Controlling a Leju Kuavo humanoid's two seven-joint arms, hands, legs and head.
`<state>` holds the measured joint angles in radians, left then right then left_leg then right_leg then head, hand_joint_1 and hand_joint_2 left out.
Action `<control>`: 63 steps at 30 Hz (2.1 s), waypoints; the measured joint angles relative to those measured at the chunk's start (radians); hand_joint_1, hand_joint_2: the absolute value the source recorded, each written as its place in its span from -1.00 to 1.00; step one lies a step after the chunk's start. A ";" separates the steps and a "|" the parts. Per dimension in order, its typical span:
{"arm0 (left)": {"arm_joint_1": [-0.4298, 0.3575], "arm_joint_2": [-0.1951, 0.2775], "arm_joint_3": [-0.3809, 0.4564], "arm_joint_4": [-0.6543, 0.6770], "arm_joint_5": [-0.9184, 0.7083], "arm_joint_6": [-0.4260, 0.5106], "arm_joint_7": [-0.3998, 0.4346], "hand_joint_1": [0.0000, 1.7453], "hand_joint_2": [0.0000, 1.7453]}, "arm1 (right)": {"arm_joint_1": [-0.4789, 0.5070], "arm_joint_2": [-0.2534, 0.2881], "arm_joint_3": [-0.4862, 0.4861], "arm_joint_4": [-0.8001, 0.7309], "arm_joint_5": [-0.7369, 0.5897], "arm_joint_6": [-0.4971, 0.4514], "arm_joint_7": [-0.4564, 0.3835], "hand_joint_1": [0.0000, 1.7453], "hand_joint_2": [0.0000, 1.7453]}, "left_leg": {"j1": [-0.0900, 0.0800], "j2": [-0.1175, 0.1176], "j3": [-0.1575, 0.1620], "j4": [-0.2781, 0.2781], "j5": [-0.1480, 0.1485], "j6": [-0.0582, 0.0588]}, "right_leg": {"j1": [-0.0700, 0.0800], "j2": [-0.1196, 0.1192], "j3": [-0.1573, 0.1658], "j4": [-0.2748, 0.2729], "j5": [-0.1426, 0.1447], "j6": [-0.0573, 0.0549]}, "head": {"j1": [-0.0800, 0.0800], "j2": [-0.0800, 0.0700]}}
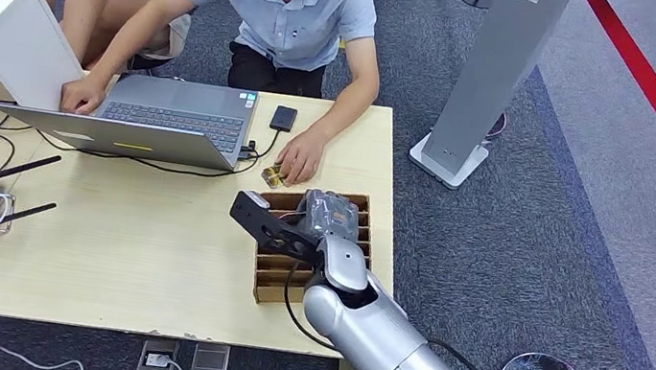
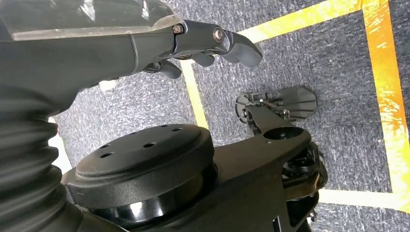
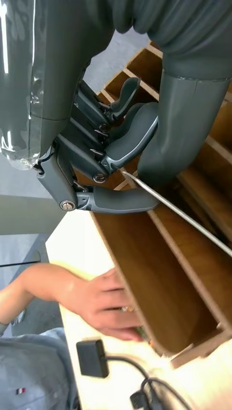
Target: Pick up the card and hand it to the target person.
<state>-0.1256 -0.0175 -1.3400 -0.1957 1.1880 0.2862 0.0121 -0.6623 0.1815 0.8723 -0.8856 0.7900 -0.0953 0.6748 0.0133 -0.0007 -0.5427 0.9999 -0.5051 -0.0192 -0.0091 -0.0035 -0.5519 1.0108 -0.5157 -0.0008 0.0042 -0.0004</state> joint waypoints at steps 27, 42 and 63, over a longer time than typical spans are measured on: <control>0.012 0.000 0.001 0.000 0.041 0.007 -0.012 -1.00 1.00 | 0.003 -0.150 -0.012 -0.504 -0.141 -0.044 0.019 1.00 1.00 | 0.000 0.000 -0.001 0.000 0.000 0.000 | 0.000 0.000 -0.001 0.000 0.000 0.000 | 0.001 0.000; -0.003 0.000 -0.006 0.000 -0.003 -0.008 -0.006 -1.00 1.00 | -0.267 -0.036 -0.011 0.086 -0.412 -0.149 -0.189 1.00 1.00 | 0.000 -0.001 -0.003 0.000 0.001 0.000 | 0.000 -0.001 -0.001 0.000 0.000 0.000 | 0.000 0.000; -0.003 0.003 -0.027 0.000 0.002 -0.025 0.000 -1.00 1.00 | -0.375 -0.029 -0.010 0.455 -0.417 -0.320 -0.137 0.00 1.00 | 0.000 -0.001 -0.002 0.000 0.001 0.000 | 0.000 0.000 -0.002 0.000 0.000 0.000 | 0.000 0.000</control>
<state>-0.1287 -0.0145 -1.3668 -0.1953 1.1898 0.2613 0.0122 -1.0374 0.1528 0.8627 -0.4310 0.3728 -0.4150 0.5378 0.0133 -0.0013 -0.5446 1.0003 -0.5043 -0.0192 -0.0092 -0.0038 -0.5536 1.0108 -0.5154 -0.0006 0.0047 -0.0004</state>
